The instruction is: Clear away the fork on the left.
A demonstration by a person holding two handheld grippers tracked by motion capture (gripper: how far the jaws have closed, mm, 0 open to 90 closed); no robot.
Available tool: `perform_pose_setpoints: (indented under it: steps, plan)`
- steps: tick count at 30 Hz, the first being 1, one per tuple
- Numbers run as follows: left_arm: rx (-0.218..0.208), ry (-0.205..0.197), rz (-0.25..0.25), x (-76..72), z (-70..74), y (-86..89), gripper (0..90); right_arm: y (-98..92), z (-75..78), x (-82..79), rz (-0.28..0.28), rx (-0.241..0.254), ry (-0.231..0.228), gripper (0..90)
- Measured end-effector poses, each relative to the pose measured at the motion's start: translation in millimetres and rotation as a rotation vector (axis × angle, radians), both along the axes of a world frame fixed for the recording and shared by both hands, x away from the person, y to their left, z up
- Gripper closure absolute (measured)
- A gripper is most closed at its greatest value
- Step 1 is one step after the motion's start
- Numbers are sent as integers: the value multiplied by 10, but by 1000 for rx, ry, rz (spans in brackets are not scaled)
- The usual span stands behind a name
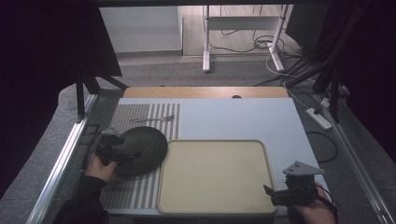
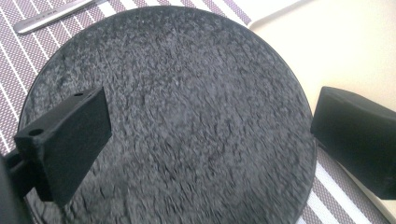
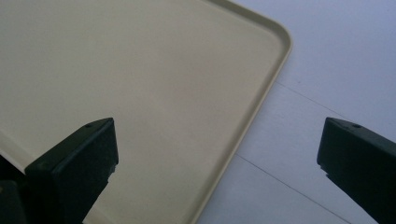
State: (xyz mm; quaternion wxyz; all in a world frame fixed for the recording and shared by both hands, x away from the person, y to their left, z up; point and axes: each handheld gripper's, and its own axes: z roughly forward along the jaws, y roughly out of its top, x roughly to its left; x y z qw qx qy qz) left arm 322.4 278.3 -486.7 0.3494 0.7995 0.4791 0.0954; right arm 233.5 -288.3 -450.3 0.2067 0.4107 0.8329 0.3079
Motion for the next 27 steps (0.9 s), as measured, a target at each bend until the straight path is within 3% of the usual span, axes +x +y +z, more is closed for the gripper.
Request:
perform_pose_setpoints:
  steps: [6, 10, 20, 27]
  plan:
    - [-11, 13, -6, 143, -15, 26, 0, 5, -4, 2, 3, -6, 1, 0]
    - [11, -8, -1, 244, -20, 17, 6, 7, -5, 3, 3, -9, 2, 0]
    - [16, -10, 0, 434, -44, 41, 12, 10, -6, 3, 4, -11, 1, 0]
    - [-24, 4, 6, 661, -70, 95, 12, 11, -6, 4, 5, -15, 3, 0]
